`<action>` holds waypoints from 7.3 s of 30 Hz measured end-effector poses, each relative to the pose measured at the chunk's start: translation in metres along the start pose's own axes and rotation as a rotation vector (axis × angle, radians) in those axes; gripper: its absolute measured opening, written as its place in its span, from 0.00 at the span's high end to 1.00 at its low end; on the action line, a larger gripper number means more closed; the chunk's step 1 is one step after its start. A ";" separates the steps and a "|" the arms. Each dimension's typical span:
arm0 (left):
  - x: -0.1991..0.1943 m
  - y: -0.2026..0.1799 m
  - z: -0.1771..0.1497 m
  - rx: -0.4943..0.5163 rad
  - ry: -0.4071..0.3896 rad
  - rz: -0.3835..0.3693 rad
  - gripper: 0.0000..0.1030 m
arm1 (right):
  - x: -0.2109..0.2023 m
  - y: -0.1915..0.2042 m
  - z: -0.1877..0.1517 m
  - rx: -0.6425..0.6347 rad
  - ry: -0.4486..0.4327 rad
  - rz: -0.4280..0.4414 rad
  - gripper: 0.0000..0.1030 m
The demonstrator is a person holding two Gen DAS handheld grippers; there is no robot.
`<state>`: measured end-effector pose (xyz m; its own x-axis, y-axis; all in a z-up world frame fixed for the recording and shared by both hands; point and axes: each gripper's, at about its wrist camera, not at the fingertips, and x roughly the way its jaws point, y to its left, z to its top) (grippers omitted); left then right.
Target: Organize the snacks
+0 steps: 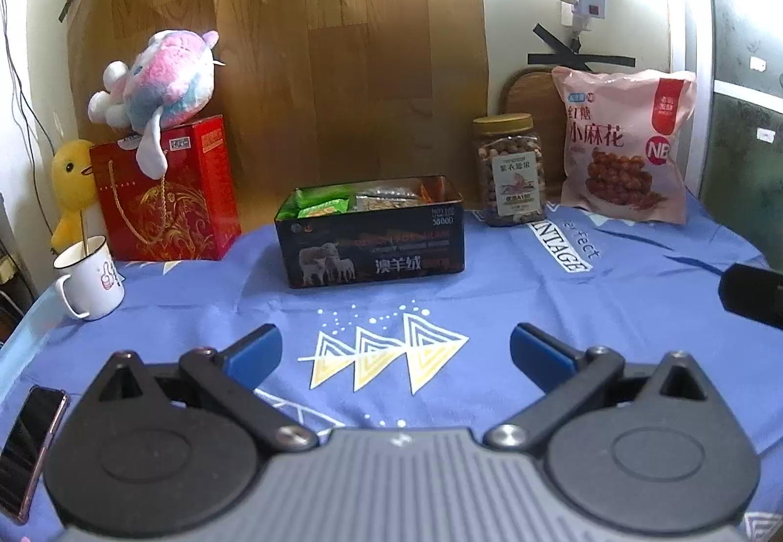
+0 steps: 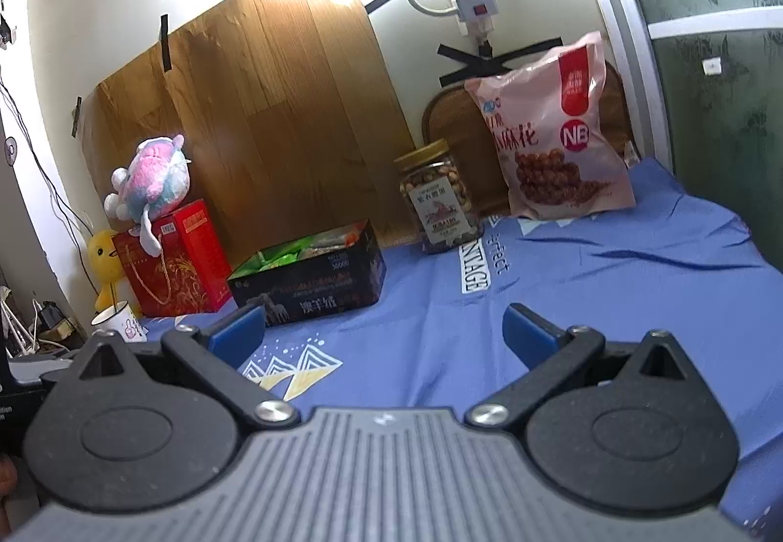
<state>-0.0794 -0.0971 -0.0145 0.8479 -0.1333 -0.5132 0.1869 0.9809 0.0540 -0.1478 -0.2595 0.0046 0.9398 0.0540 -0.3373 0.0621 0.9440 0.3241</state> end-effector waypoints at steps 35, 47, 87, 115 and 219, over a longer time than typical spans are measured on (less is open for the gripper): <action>0.031 -0.013 -0.008 0.107 0.106 0.117 0.00 | 0.020 -0.008 -0.017 0.067 0.073 0.044 0.00; 0.035 -0.014 -0.010 0.118 0.112 0.142 0.00 | 0.021 -0.011 -0.019 0.079 0.073 0.052 0.00; 0.034 -0.010 -0.007 0.102 0.057 0.108 0.00 | 0.016 -0.004 -0.017 0.043 0.047 0.030 0.00; 0.022 0.002 -0.012 0.077 -0.006 0.145 0.00 | 0.015 0.005 -0.023 0.054 0.037 0.009 0.00; 0.051 0.008 -0.016 0.088 0.182 0.105 0.00 | 0.026 0.005 -0.033 0.070 0.048 0.020 0.00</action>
<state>-0.0419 -0.0936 -0.0538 0.7629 0.0042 -0.6465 0.1522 0.9707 0.1859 -0.1339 -0.2427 -0.0315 0.9242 0.0897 -0.3713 0.0682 0.9177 0.3915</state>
